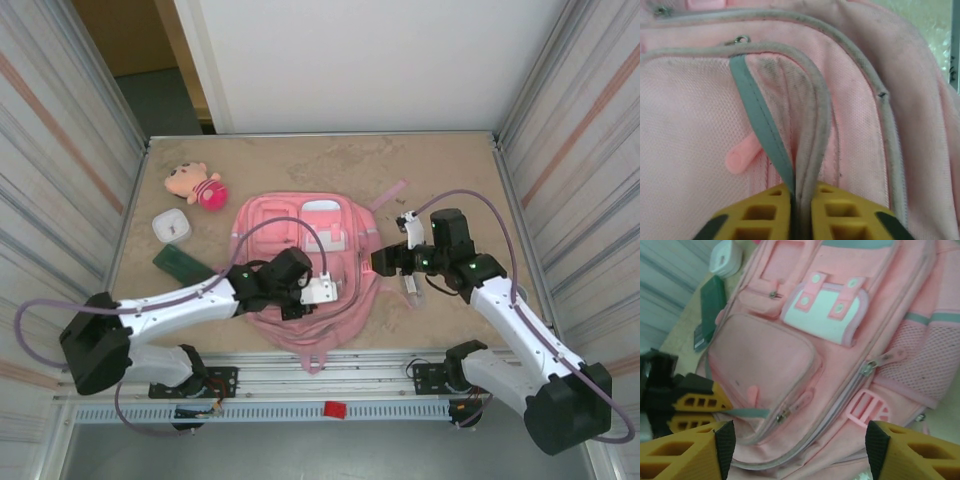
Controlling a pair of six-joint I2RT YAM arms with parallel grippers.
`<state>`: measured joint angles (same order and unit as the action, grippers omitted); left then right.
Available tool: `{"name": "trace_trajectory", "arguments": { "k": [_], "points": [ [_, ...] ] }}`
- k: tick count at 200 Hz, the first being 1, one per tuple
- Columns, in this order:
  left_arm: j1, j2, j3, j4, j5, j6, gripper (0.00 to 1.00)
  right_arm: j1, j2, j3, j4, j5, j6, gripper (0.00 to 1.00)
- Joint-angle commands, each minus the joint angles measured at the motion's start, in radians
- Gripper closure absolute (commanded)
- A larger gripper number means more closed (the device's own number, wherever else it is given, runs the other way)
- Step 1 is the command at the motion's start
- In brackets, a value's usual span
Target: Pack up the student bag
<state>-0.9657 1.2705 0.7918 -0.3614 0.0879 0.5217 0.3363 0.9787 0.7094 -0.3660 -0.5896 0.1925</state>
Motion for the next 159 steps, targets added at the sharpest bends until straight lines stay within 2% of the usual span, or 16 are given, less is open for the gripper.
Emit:
{"name": "trace_trajectory", "arguments": {
  "k": [1,18,36,67,84,116,159],
  "points": [
    [0.087,-0.160,-0.013,0.053,0.209,-0.014,0.95,-0.035,0.086,0.045,0.009,-0.191,-0.097,0.26],
    [0.159,-0.249,-0.031,0.050,0.334,0.009,1.00,-0.060,0.184,0.093,0.004,-0.316,-0.132,0.25],
    [0.217,-0.310,-0.042,0.016,0.403,0.092,1.00,-0.059,0.280,0.138,0.022,-0.377,-0.174,0.24],
    [0.287,-0.342,-0.025,-0.083,0.456,0.197,1.00,-0.054,0.451,0.234,0.015,-0.414,-0.264,0.18],
    [0.324,-0.351,-0.017,-0.116,0.488,0.235,1.00,-0.052,0.542,0.287,-0.028,-0.420,-0.332,0.18],
    [0.361,-0.370,-0.013,-0.119,0.512,0.247,1.00,-0.038,0.703,0.373,-0.138,-0.444,-0.411,0.17],
    [0.371,-0.376,-0.016,-0.111,0.491,0.233,1.00,0.010,0.783,0.403,-0.252,-0.388,-0.476,0.18]
  ]
}}
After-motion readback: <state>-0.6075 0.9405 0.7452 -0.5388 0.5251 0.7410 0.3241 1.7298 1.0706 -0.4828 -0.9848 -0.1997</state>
